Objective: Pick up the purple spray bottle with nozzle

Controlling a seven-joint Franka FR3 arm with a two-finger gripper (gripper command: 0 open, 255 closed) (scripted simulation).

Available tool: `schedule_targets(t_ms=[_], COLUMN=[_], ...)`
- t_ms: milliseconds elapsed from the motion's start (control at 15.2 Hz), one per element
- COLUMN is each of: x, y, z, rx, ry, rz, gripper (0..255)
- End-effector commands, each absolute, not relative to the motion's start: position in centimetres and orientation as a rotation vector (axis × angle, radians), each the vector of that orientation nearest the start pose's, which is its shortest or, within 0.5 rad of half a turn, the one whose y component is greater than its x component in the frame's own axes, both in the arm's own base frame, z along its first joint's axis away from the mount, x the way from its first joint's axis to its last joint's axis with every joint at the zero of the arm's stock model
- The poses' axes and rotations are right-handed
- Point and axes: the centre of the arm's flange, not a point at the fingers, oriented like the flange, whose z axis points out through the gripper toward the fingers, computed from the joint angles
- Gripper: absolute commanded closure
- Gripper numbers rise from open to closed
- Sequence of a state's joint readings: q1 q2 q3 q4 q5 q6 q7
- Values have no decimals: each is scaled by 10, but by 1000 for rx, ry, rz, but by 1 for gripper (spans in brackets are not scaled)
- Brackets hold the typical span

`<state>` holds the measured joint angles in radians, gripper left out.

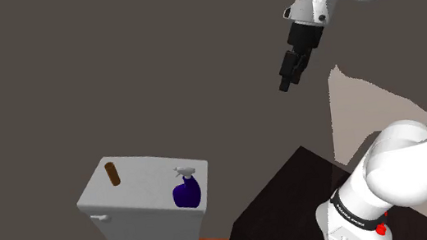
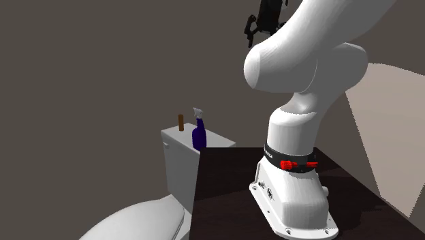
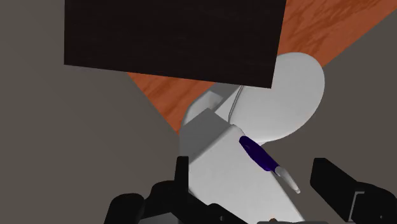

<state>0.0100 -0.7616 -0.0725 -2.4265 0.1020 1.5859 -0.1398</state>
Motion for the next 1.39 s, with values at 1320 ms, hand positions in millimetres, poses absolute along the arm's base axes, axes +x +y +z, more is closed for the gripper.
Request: schedule_targets(t_ms=[1320], x=[404], y=[144], z=[367], rx=[-2905], ry=[-383], rz=[55], gripper=[0])
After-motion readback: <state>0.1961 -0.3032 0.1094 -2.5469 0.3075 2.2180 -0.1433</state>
